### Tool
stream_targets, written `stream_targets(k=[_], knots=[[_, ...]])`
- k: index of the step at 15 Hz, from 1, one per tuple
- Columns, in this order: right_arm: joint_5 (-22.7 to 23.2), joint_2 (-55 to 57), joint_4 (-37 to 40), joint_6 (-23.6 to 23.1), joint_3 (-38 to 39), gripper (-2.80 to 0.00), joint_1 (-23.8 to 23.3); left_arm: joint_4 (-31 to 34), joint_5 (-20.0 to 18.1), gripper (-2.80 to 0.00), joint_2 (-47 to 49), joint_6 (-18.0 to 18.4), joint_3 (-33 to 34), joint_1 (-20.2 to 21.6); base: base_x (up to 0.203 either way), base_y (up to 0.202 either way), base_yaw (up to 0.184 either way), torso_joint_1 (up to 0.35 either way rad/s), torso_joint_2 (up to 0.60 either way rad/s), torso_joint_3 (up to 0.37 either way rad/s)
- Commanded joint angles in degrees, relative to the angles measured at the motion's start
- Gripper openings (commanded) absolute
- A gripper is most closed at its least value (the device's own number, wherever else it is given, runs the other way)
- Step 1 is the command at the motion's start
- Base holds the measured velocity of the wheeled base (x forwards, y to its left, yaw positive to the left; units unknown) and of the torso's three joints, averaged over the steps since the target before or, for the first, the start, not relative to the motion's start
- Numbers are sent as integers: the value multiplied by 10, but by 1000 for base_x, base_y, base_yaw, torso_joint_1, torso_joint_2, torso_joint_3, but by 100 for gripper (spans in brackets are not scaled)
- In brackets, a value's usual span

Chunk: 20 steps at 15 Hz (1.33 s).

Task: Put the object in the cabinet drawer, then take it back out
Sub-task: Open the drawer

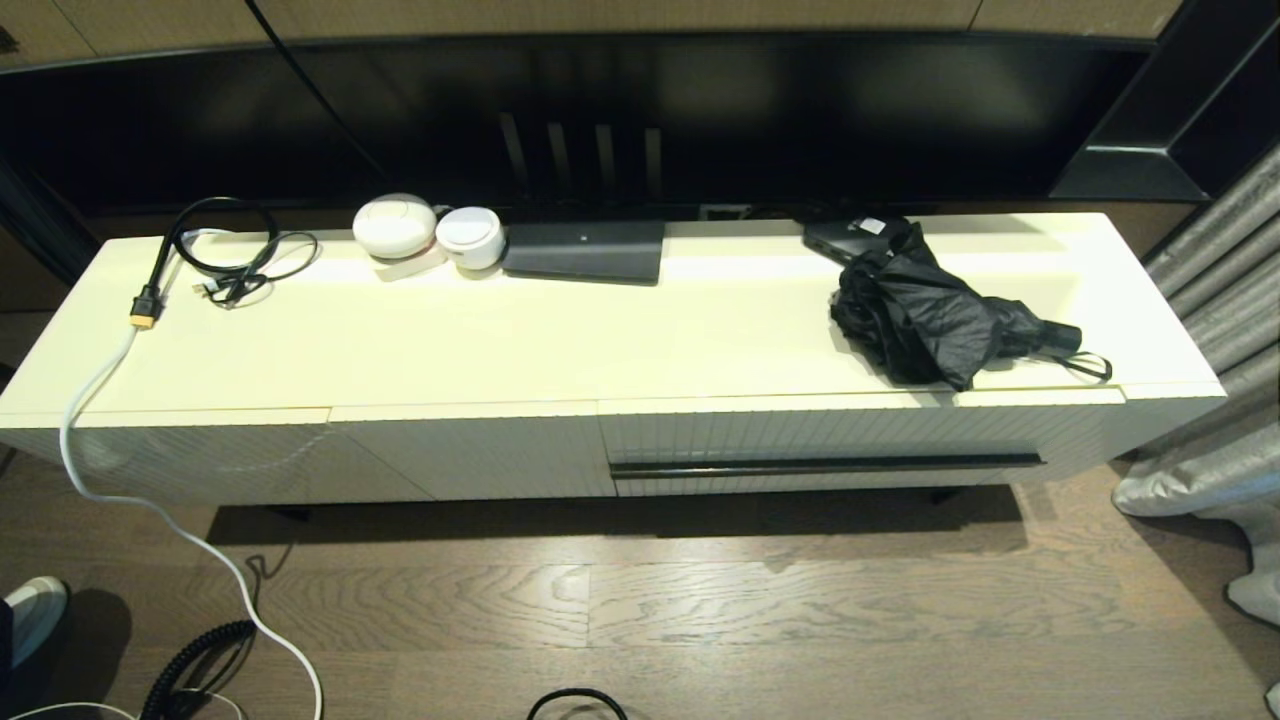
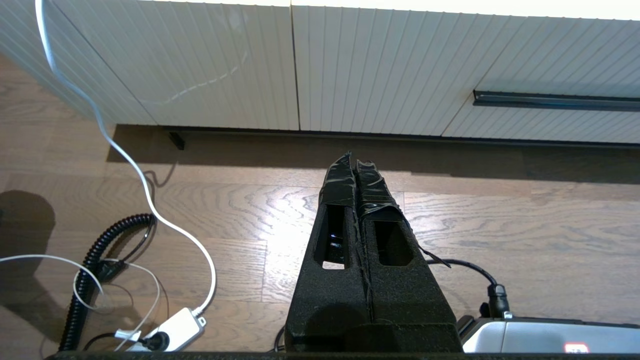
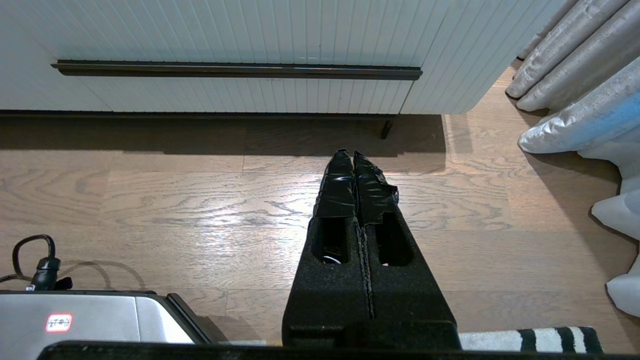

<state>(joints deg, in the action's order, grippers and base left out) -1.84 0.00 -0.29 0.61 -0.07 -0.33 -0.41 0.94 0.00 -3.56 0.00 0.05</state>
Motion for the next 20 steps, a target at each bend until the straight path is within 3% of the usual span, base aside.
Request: stream_targets(k=[1,13,20], knots=[[0,0,-1,-2,0,-280,0,0,0,-280,0,0,0,0,0,0,0,0,0,0],[-1,0,-1,-3,1,-280,0,0,0,-280,0,0,0,0,0,0,0,0,0,0],[13,-1,10,-54,-5,-280,0,0,0,-280,0,0,0,0,0,0,0,0,0,0]])
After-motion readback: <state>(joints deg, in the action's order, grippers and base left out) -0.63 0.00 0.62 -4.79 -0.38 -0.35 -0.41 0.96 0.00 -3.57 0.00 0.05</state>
